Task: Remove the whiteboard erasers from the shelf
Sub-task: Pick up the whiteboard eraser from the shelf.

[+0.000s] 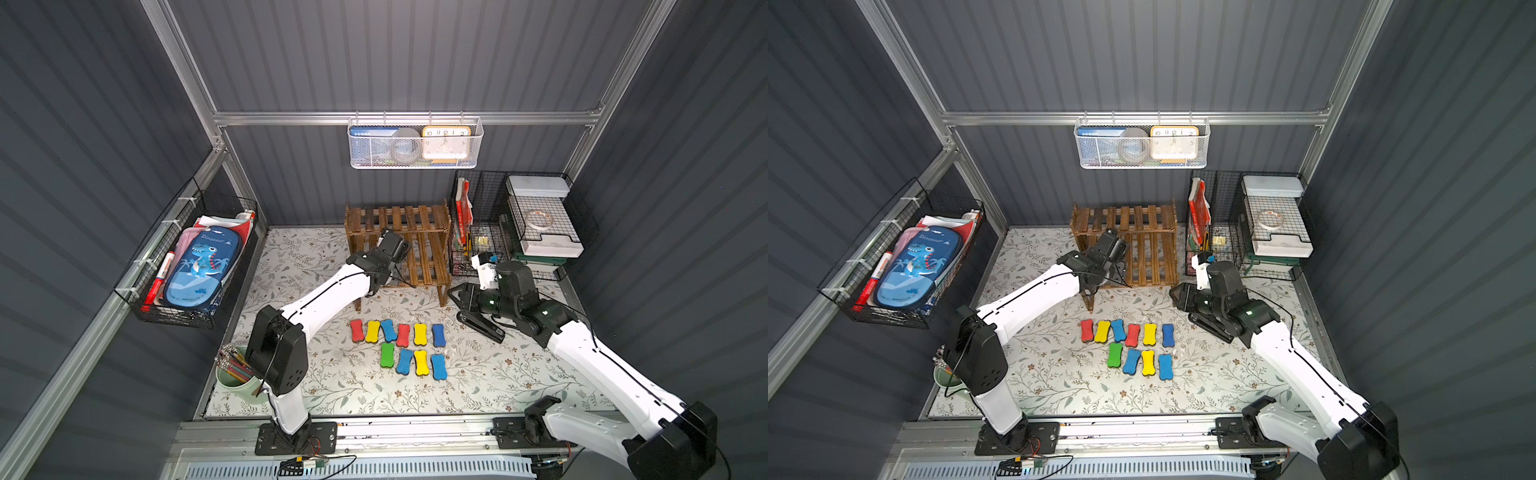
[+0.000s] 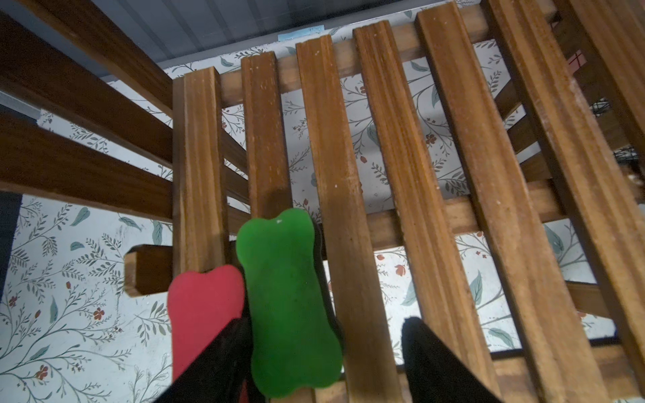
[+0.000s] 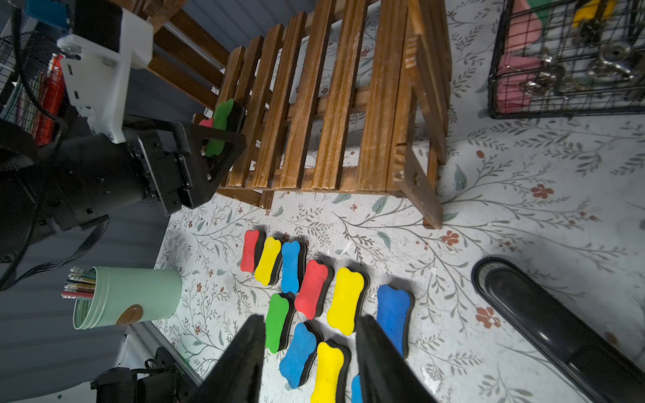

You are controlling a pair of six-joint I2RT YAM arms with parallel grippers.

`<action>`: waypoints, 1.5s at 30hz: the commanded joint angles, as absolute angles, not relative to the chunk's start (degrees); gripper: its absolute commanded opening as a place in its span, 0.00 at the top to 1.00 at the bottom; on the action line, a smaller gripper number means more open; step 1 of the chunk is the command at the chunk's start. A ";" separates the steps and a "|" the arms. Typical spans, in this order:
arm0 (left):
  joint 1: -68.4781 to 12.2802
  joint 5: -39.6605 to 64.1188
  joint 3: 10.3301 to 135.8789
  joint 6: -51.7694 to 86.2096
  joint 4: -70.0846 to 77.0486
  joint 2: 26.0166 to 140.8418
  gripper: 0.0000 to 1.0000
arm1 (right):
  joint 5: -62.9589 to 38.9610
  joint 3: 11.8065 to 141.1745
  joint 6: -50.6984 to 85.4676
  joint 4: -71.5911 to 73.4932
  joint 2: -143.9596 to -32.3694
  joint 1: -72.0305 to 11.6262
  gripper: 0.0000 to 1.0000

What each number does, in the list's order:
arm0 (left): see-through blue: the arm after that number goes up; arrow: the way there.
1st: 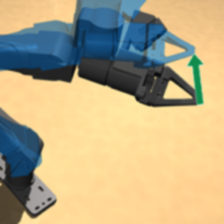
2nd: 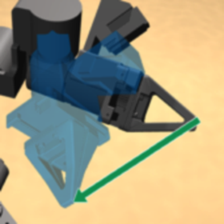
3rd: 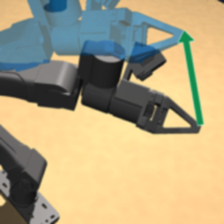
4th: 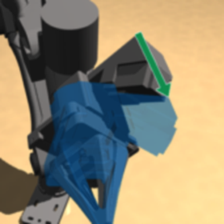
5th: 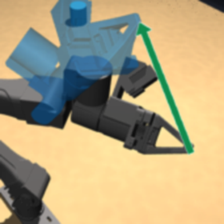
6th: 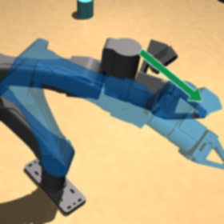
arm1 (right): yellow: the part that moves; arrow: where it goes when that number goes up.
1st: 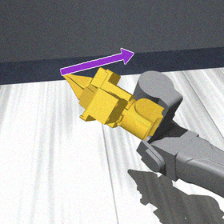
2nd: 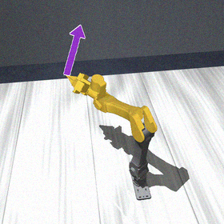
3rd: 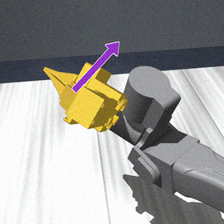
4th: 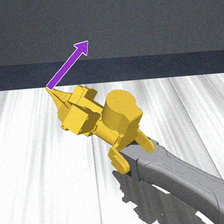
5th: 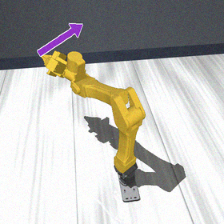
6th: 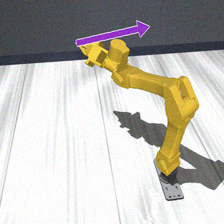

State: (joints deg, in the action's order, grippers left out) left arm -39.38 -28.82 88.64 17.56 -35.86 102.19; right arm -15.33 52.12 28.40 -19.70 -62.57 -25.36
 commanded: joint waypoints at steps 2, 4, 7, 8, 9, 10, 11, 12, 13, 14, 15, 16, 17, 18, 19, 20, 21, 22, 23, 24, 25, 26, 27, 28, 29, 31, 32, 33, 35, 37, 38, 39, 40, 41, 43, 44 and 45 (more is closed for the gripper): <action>-39.28 -29.72 87.96 17.10 -37.51 104.13 0.27 | -14.77 51.44 27.84 -19.49 -61.79 -25.49 0.53; -39.28 -29.69 88.02 17.27 -37.69 104.54 0.27 | -14.77 51.42 27.88 -19.58 -61.62 -25.48 0.53; -39.24 -29.89 88.61 17.23 -38.57 105.18 0.33 | -14.81 51.33 27.92 -19.77 -61.36 -25.49 0.53; -39.27 -30.05 88.96 17.14 -39.03 105.50 0.35 | -14.77 51.33 27.94 -19.82 -61.35 -25.44 0.53; -39.29 -30.33 89.26 16.98 -39.52 105.69 0.37 | -14.77 51.33 27.94 -19.79 -61.34 -25.49 0.53; -39.24 -30.59 89.46 16.88 -39.93 105.90 0.40 | -14.77 51.33 28.03 -19.81 -61.35 -25.46 0.53; -39.24 -30.96 89.72 16.73 -40.25 106.00 0.44 | -14.77 51.41 27.96 -19.85 -61.39 -25.48 0.53; -39.28 -31.17 89.81 16.78 -40.57 106.21 0.46 | -14.77 51.42 27.99 -19.71 -61.44 -25.46 0.53; -39.28 -31.43 89.91 16.55 -40.76 106.30 0.46 | -14.77 51.42 28.11 -19.60 -61.44 -25.49 0.53; -39.29 -31.74 89.98 16.52 -40.99 106.39 0.46 | -14.77 51.45 28.21 -19.54 -61.53 -25.49 0.53; -39.29 -31.81 90.11 16.59 -41.33 106.52 0.46 | -14.77 51.50 28.19 -19.51 -61.65 -25.49 0.53; -39.29 -31.97 90.17 16.61 -41.48 106.67 0.46 | -14.77 51.55 28.28 -19.50 -61.78 -25.49 0.53; -39.28 -32.16 90.10 16.68 -41.57 106.68 0.46 | -14.77 51.64 28.28 -19.46 -61.87 -25.49 0.53; -39.28 -32.24 90.01 16.71 -41.57 106.65 0.47 | -14.77 51.68 28.30 -19.39 -61.96 -25.49 0.53; -39.29 -32.26 89.94 16.71 -41.49 106.57 0.50 | -14.78 51.68 28.30 -19.39 -62.03 -25.49 0.53; -39.29 -32.26 90.00 16.71 -41.51 106.63 0.54 | -14.77 51.68 28.29 -19.35 -62.14 -25.49 0.53; -39.28 -32.31 90.09 16.81 -41.48 106.61 0.55 | -14.77 51.75 28.28 -19.34 -62.18 -25.49 0.52; -39.22 -32.40 90.18 16.82 -41.24 106.39 0.57 | -14.81 51.78 28.30 -19.39 -62.14 -25.49 0.52; -39.29 -32.35 90.31 16.87 -41.07 106.21 0.58 | -14.77 51.85 28.29 -19.43 -62.14 -25.49 0.52; -39.28 -32.35 90.43 16.89 -40.85 105.90 0.58 | -14.77 51.86 28.22 -19.48 -62.14 -25.49 0.52; -39.27 -32.45 90.73 16.82 -40.78 105.54 0.58 | -14.77 51.99 28.29 -19.52 -62.14 -25.53 0.52; -39.28 -32.44 91.36 16.77 -40.91 105.11 0.59 | -13.71 52.02 28.20 -19.60 -62.06 -25.48 0.52; -39.31 -32.19 91.93 16.63 -41.09 104.66 0.59 | -12.60 52.03 28.21 -19.69 -62.03 -25.51 0.52; -39.44 -31.85 92.40 16.53 -41.07 104.05 0.59 | -12.44 52.03 28.22 -19.78 -61.89 -25.49 0.52; -39.61 -31.41 92.84 16.52 -41.16 103.22 0.59 | -12.23 52.18 28.17 -19.85 -61.80 -25.44 0.52; -40.21 -30.59 93.01 17.09 -41.22 101.21 0.59 | -11.97 52.29 28.21 -20.04 -61.70 -25.49 0.52; -40.80 -30.34 92.99 17.34 -41.34 99.84 0.59 | -11.87 52.36 28.21 -20.13 -61.67 -25.49 0.52; -41.37 -30.33 92.91 17.51 -41.50 98.70 0.59 | -11.87 52.38 28.20 -20.13 -61.61 -25.44 0.52; -43.01 -30.23 92.26 18.55 -42.43 95.81 0.59 | -11.69 52.38 28.19 -20.13 -61.52 -25.40 0.53; -45.22 -30.81 90.79 19.69 -43.47 92.92 0.59 | -11.70 52.38 28.17 -20.09 -61.52 -25.39 0.52; -46.45 -31.43 89.98 20.47 -44.37 91.29 0.59 | -11.72 52.38 28.14 -20.04 -61.52 -25.38 0.52; -47.66 -32.19 89.15 21.22 -45.29 89.86 0.60 | -11.71 52.34 28.25 -20.10 -61.52 -25.40 0.52; -48.96 -33.26 88.04 22.19 -46.50 87.98 0.60 | -11.77 52.32 28.33 -19.96 -61.52 -25.36 0.52; -49.86 -33.63 86.96 23.40 -47.64 86.33 0.60 | -11.86 52.25 28.38 -19.88 -61.52 -25.40 0.52; -50.94 -33.38 83.57 26.45 -50.07 82.22 0.60 | -12.13 51.95 28.61 -19.48 -61.52 -25.33 0.52; -51.26 -32.87 81.84 27.73 -50.71 80.14 0.60 | -12.21 51.86 28.66 -19.41 -61.52 -25.40 0.52; -51.40 -32.26 77.69 29.28 -51.47 78.13 0.60 | -12.29 51.73 28.75 -19.18 -61.52 -25.35 0.52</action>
